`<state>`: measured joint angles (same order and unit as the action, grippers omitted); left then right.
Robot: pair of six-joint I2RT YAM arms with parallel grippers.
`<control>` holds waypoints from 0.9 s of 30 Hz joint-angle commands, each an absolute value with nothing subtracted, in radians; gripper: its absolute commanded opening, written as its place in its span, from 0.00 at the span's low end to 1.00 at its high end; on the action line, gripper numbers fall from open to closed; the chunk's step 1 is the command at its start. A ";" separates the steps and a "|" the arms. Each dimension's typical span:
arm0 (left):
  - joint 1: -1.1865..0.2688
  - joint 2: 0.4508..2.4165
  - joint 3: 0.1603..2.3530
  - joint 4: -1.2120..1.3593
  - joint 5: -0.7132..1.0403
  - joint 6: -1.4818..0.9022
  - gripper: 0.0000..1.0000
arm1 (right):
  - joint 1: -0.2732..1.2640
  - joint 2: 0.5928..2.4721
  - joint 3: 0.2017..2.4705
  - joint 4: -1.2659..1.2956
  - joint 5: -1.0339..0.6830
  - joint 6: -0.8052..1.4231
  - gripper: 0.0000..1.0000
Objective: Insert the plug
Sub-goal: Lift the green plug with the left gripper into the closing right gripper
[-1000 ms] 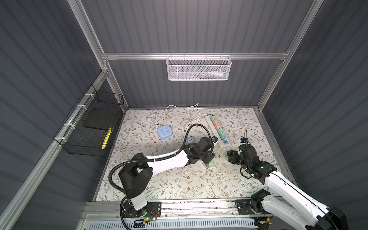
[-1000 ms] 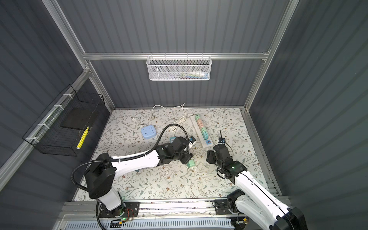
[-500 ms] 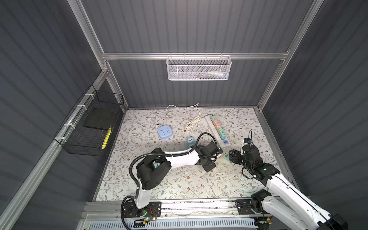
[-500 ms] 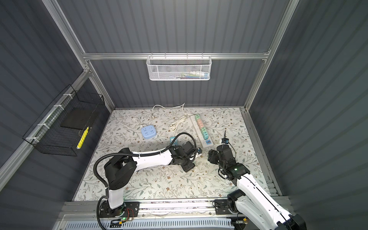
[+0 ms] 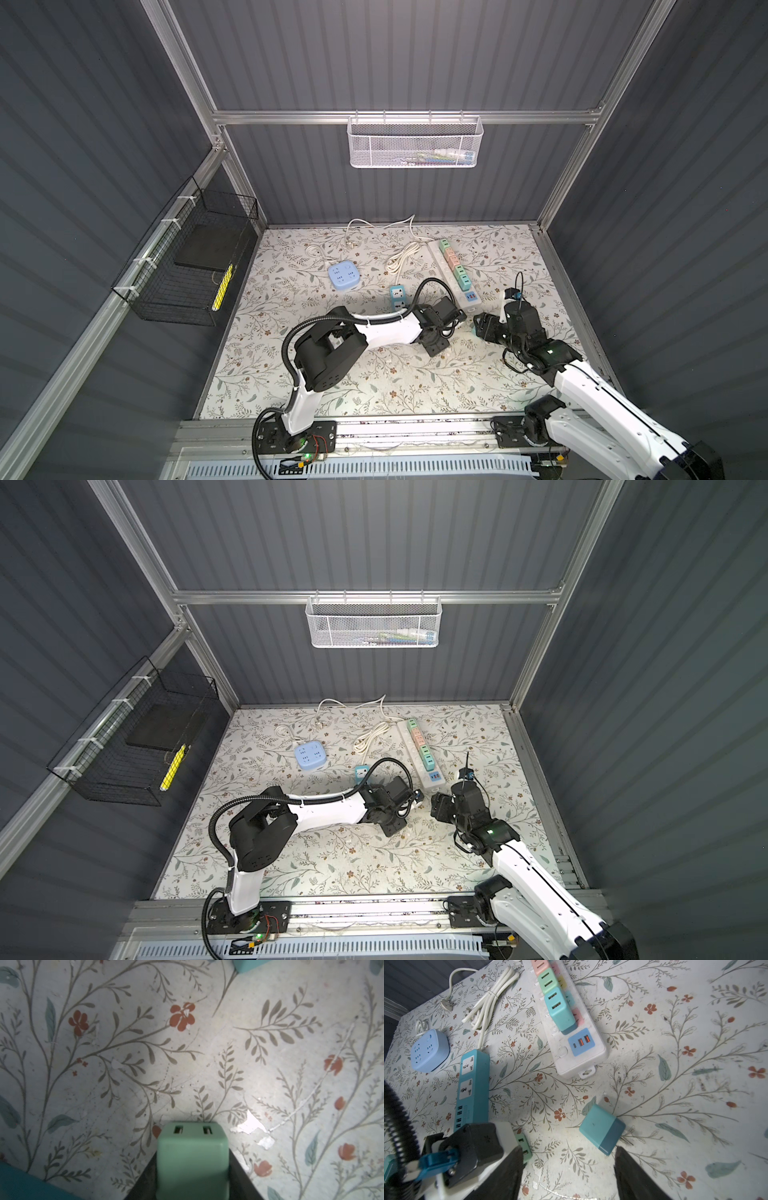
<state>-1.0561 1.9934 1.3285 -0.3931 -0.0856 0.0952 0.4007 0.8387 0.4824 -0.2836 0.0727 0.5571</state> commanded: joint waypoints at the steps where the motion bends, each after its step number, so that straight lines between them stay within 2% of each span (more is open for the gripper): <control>1: -1.055 1.900 1.246 -0.297 -0.099 0.075 0.27 | 0.399 0.839 0.496 -0.279 0.026 0.540 0.70; 4: -1.055 1.770 1.094 -0.069 -0.120 0.050 0.23 | 0.399 0.840 0.530 -0.287 -0.054 0.501 0.68; 7: -1.054 1.660 0.955 0.141 -0.172 0.036 0.26 | 0.399 0.885 0.619 -0.366 -0.106 0.446 0.62; 14: -1.054 1.480 0.709 0.497 -0.215 0.023 0.25 | 0.408 0.990 0.767 -0.376 -0.346 0.392 0.52; 21: -1.054 1.374 0.660 0.502 -0.196 0.025 0.25 | 0.457 1.109 0.847 -0.305 -0.557 0.381 0.51; 27: -1.054 1.348 0.644 0.495 -0.207 0.031 0.24 | 0.513 1.198 0.897 -0.315 -0.539 0.361 0.51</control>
